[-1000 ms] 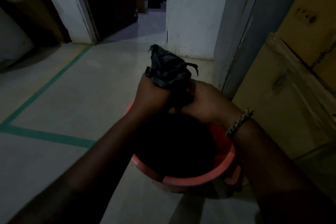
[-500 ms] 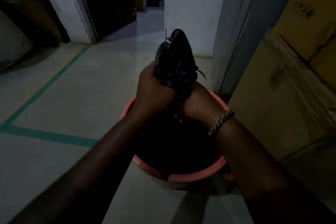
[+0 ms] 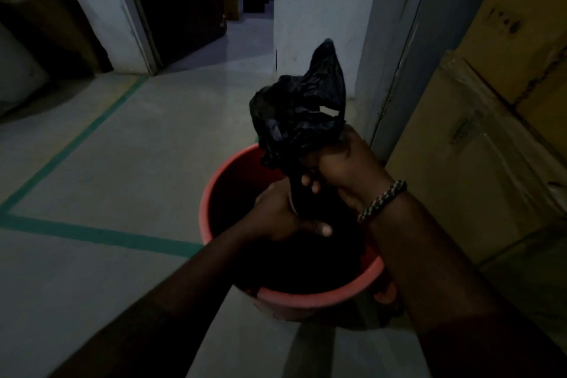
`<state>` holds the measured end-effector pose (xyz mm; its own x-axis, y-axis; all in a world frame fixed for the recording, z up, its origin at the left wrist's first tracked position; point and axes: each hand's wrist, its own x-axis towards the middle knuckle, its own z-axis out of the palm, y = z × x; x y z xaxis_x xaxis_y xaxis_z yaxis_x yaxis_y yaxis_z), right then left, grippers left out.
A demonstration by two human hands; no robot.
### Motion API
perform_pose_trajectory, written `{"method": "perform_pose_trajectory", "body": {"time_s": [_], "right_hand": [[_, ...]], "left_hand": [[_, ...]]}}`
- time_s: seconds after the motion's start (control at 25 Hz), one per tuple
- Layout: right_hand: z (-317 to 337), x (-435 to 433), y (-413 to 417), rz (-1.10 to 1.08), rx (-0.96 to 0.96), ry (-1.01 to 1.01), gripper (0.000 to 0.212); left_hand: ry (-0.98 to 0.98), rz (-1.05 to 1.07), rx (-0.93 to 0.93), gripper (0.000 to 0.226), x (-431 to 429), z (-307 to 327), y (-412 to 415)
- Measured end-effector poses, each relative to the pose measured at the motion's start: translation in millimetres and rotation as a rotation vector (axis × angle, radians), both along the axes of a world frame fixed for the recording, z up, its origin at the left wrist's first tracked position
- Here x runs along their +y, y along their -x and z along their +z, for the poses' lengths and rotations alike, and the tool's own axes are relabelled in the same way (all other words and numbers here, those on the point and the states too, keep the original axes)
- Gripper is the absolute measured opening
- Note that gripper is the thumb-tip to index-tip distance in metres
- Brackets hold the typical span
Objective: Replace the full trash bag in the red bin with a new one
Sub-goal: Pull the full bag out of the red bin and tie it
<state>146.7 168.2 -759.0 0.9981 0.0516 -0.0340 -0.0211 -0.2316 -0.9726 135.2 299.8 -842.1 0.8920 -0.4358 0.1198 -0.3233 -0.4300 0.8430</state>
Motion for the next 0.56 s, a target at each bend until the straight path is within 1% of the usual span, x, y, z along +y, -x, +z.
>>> {"method": "perform_pose_trajectory", "body": {"time_s": [0.08,0.12,0.16,0.2,0.24,0.28,0.32,0.36,0.4,0.48,0.52,0.56], "right_hand": [[-2.7,4.4,2.3,0.027,0.07,-0.075,0.012],[-4.2,7.3,3.0,0.047,0.113,-0.123,0.014],[-6.2,10.2,3.8,0.074,0.154,-0.157,0.016],[-7.7,12.7,5.4,0.106,0.196,-0.192,0.017],[-7.9,14.2,6.7,0.144,0.229,-0.227,0.016],[-8.3,13.9,7.0,0.181,0.243,-0.268,0.015],[-7.2,11.1,6.1,0.196,0.234,-0.286,0.016],[-8.5,5.0,0.5,0.178,0.217,-0.271,0.021],[-13.3,-5.9,-8.9,0.127,0.182,-0.188,0.03],[-21.6,-31.0,-23.3,0.012,0.051,0.13,0.054],[-31.9,-44.2,-29.8,0.039,-0.014,0.31,0.067],[-40.7,-50.2,-29.2,0.142,-0.041,0.495,0.081]], "left_hand": [[-0.051,0.152,0.012,0.069,-4.7,-12.4,-2.9],[-0.054,0.193,0.061,0.068,-6.4,-15.9,-1.9],[-0.049,0.232,0.145,0.059,-8.3,-18.1,0.8],[-0.032,0.27,0.228,0.043,-10.6,-17.7,2.5],[-0.056,0.329,0.301,0.031,-11.9,-17.8,2.3],[-0.108,0.364,0.309,0.027,-12.0,-19.5,2.6],[-0.104,0.402,0.24,0.027,-11.9,-21.8,0.2],[-0.037,0.43,0.161,0.024,-10.8,-25.2,-3.4],[0.04,0.453,0.12,0.02,-6.9,-24.2,-4.9],[0.226,0.53,0.202,0.02,-0.9,-20.6,-8.9],[0.26,0.562,0.248,0.02,1.1,-15.9,-10.4],[0.243,0.587,0.279,0.022,2.3,-11.3,-11.1]]}}
